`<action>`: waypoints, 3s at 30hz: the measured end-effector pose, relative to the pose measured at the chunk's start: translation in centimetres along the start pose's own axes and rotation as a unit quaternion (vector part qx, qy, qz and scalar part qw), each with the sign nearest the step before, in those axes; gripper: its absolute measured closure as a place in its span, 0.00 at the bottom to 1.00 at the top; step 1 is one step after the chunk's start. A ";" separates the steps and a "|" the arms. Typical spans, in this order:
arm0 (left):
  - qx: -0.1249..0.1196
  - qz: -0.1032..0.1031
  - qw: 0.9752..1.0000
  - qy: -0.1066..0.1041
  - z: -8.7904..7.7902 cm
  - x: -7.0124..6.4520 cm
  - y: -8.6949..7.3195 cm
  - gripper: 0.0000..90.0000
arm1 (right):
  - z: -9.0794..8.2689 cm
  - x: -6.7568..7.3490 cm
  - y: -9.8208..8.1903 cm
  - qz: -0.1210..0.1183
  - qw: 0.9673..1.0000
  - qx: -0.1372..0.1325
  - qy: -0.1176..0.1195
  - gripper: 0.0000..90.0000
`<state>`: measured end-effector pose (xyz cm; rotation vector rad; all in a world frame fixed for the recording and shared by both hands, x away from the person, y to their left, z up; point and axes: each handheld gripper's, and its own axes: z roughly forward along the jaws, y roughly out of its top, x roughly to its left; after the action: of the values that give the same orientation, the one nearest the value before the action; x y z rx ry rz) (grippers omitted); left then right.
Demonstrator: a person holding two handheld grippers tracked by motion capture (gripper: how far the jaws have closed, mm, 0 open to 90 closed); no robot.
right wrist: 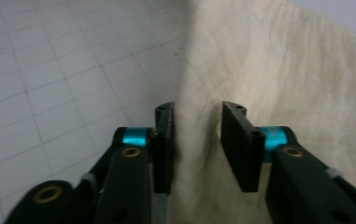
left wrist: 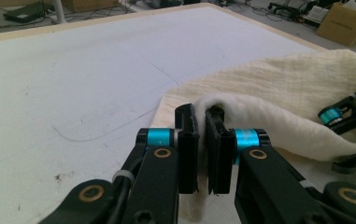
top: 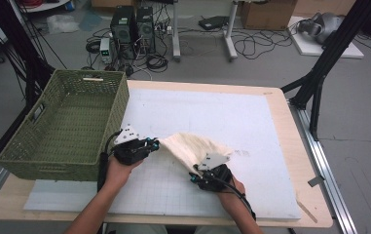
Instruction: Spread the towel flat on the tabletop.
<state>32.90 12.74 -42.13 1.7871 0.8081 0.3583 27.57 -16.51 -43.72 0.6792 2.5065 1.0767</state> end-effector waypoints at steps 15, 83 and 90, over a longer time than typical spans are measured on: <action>0.007 -0.007 1.000 -0.009 0.2 0.1 -0.1 0.91 | -1.1 -1.5 -0.1 0.033 0.999 -0.026 -0.016 0.94; -0.015 -0.008 1.000 0.012 -0.4 0.6 0.0 0.52 | 1.0 -6.0 -0.8 0.046 0.993 0.030 -0.104 0.72; -0.031 0.010 0.999 0.028 -1.1 0.6 0.5 0.53 | 1.4 -5.0 -0.2 0.053 0.997 0.025 -0.053 0.90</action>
<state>32.87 13.88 -41.35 1.7359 0.8106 0.4436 32.32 -18.48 -44.28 0.8687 2.4377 0.9870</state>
